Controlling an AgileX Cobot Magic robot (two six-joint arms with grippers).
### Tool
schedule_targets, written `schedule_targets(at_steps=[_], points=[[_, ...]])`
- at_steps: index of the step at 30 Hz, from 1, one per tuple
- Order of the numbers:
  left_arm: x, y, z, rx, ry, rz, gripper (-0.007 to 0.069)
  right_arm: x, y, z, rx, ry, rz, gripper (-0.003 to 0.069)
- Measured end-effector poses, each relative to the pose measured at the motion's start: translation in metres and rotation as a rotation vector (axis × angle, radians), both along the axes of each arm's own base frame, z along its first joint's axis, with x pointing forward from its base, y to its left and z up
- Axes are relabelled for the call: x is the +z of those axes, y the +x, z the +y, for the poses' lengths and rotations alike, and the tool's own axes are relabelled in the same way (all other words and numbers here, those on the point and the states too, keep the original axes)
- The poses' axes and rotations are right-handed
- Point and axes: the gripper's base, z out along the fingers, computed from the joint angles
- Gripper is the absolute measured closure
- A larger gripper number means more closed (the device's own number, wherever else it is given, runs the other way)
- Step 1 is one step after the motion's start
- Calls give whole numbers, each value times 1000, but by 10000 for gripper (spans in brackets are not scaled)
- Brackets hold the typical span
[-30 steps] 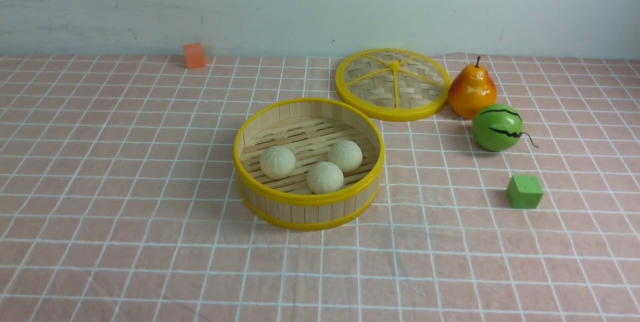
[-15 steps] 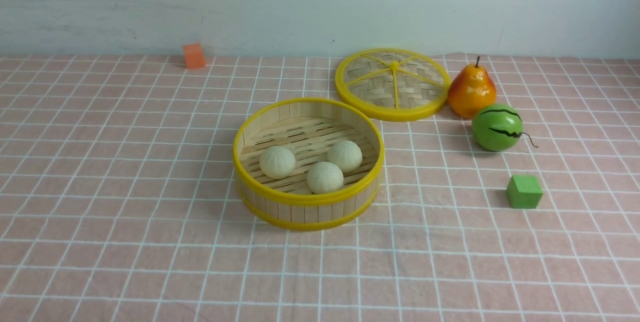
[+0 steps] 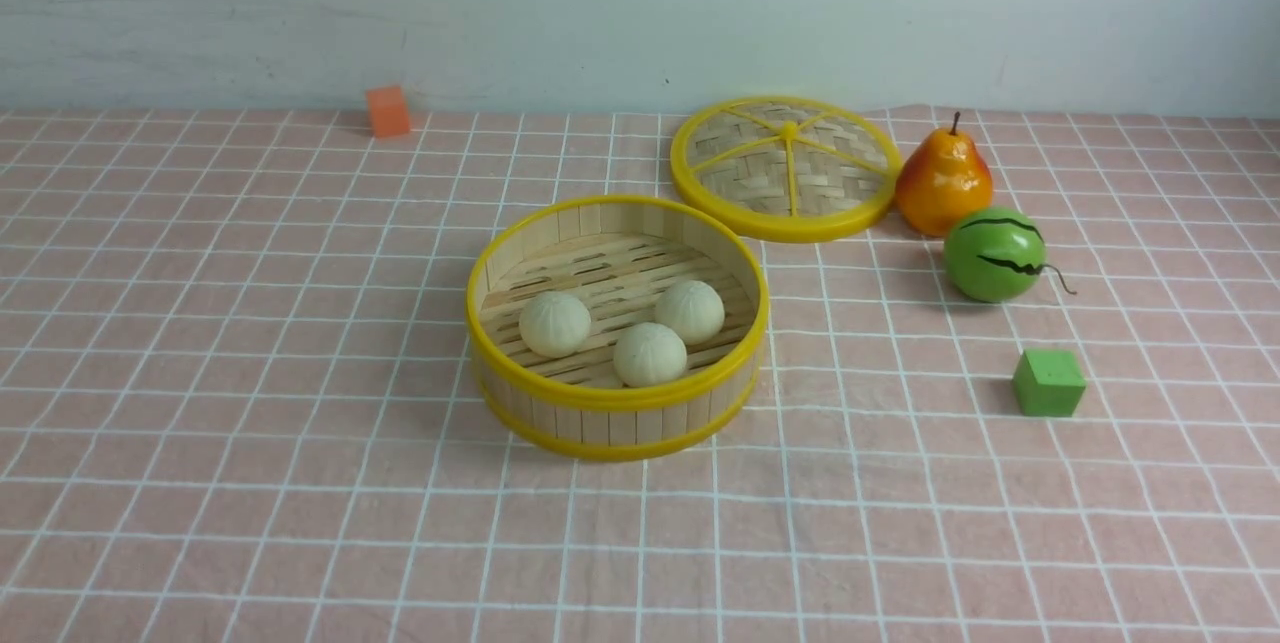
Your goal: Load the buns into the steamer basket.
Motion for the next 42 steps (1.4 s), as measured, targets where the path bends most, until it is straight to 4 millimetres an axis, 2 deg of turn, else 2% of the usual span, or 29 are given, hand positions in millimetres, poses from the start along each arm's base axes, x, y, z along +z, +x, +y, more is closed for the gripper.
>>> schedule_targets(at_steps=[42], points=[[0,0,0,0,5,2,636,0,0,0,0,0,0,577]])
